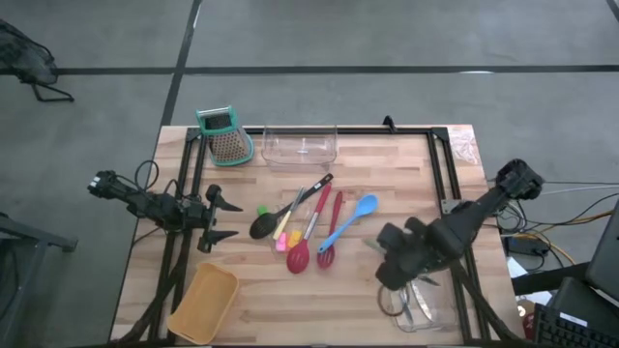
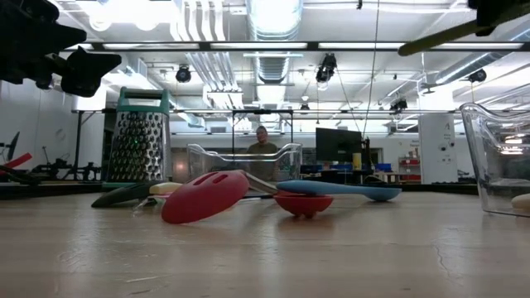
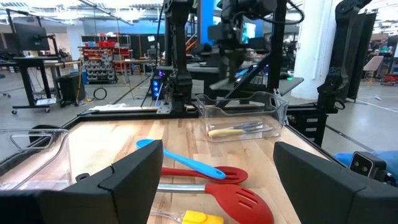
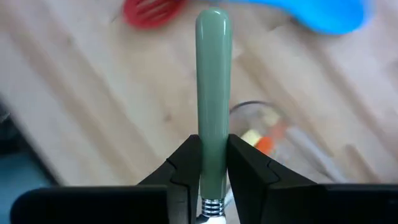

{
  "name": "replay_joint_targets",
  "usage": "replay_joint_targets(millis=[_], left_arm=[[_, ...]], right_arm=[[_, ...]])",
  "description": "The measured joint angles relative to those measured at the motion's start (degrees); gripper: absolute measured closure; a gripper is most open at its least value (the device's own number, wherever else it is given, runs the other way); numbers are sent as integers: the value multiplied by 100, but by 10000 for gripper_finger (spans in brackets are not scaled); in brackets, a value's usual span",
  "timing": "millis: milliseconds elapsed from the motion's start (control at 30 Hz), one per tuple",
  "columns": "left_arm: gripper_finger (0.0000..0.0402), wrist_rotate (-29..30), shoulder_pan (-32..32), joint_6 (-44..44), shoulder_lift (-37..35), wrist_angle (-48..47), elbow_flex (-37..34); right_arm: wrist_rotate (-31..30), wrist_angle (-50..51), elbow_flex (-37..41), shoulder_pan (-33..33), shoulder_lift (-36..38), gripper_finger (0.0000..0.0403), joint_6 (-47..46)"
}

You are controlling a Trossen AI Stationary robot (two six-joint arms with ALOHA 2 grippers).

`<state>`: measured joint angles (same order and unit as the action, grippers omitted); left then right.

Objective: Pick & Place Kitchen Items
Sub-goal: Put the green knife into the bottom transparent bin

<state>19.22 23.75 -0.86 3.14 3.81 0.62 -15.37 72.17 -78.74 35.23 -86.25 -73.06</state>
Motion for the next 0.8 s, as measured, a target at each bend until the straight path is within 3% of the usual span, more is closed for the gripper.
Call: replay_joint_targets(millis=[100,267,800], left_arm=[[90,0,1,1,0,-1,-1],[90,0,2,2,0,-2,0],[90,0,1,1,0,-2,-2]], right_arm=[[-510,226,32,289,12,335,-560],[-863,238,199,720,-81,336,-1283],[-873,189,1129,1627,-363,338,-2614]])
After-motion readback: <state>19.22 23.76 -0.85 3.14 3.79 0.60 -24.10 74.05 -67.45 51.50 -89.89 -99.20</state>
